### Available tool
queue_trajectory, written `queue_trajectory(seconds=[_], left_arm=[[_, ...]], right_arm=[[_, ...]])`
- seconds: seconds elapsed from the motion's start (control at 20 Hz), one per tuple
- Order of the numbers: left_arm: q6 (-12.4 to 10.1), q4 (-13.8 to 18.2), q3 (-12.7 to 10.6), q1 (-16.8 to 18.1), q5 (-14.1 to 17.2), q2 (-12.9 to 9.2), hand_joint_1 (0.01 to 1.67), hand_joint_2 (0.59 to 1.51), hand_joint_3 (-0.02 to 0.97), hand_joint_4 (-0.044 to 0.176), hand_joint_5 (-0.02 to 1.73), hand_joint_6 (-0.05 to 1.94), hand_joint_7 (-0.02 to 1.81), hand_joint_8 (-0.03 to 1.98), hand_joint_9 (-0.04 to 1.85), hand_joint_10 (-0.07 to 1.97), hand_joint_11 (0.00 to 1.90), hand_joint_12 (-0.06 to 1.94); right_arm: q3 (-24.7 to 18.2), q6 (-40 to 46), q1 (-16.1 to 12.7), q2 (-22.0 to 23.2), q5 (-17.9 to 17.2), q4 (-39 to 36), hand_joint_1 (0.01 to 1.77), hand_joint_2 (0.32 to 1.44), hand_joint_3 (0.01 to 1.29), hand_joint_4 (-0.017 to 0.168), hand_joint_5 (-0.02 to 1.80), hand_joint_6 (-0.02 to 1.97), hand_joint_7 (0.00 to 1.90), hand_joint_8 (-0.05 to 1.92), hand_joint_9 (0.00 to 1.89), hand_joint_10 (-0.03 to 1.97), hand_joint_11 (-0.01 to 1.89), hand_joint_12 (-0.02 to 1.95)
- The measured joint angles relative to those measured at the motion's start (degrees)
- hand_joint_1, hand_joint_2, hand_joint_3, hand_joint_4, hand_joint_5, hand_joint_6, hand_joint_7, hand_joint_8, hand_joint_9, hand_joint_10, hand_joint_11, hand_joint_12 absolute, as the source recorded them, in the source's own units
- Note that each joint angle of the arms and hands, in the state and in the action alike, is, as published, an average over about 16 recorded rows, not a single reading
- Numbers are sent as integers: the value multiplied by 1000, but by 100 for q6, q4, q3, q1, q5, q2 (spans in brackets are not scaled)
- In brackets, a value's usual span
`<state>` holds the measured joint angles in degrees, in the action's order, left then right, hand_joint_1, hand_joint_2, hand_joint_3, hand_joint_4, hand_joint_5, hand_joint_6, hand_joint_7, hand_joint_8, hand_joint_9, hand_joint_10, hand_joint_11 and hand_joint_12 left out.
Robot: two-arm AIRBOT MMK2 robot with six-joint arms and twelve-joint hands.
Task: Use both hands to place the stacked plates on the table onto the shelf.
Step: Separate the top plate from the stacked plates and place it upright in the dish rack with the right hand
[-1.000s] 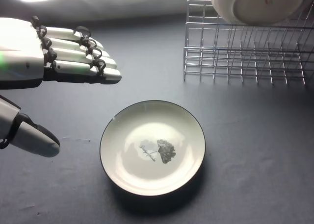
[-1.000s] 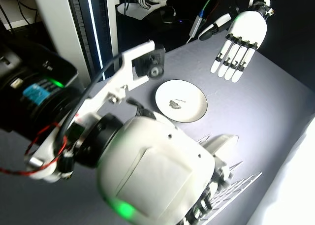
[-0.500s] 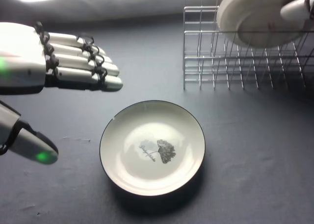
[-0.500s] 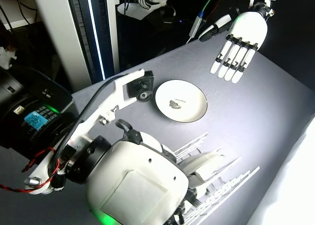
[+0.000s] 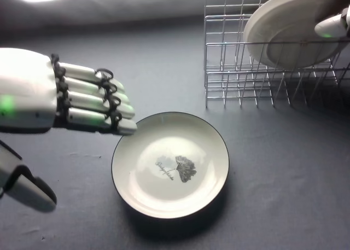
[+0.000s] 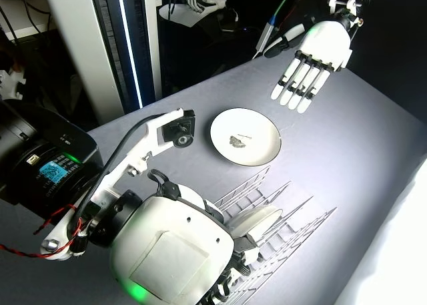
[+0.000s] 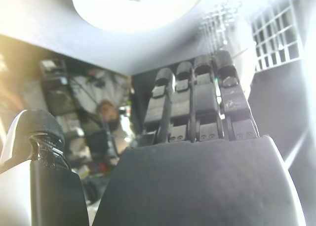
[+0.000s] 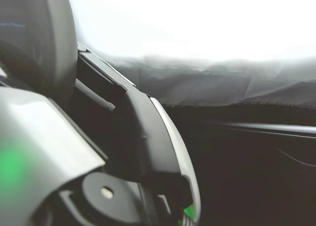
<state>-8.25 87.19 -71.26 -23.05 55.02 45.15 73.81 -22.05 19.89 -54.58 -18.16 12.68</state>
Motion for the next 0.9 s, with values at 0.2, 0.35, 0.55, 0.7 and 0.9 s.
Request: queue_trajectory(seconds=[0.2,0.35,0.55,0.7,0.9], left_arm=[[147,45,73,-218,-12,48,95,1025,12,0,103,6,117,-3,135,8,28,347],[230,61,133,-400,-89,89,99,1026,11,0,102,6,114,-3,132,8,24,342],[325,57,202,-676,-264,166,102,1028,12,0,98,6,110,-3,128,8,24,334],[378,64,249,-848,-432,224,102,1029,12,0,97,6,108,-3,126,8,25,327],[436,81,317,-1026,-655,297,96,1031,12,-1,98,3,112,-3,130,8,28,325]], right_arm=[[-11,-5,18,1,-51,-28,1300,1062,13,-5,856,1070,912,944,921,822,756,1240],[-43,-20,-28,4,-57,-78,1270,1089,14,-5,825,1086,889,806,898,692,678,1258],[-149,-41,-147,9,-84,-200,1246,1104,14,-5,782,899,861,587,852,462,540,1291],[-251,-56,-249,13,-105,-341,1236,1099,14,-5,748,726,834,390,819,307,432,1307],[-414,-69,-419,25,-187,-764,1243,1063,15,-4,692,460,782,105,746,214,286,1321]])
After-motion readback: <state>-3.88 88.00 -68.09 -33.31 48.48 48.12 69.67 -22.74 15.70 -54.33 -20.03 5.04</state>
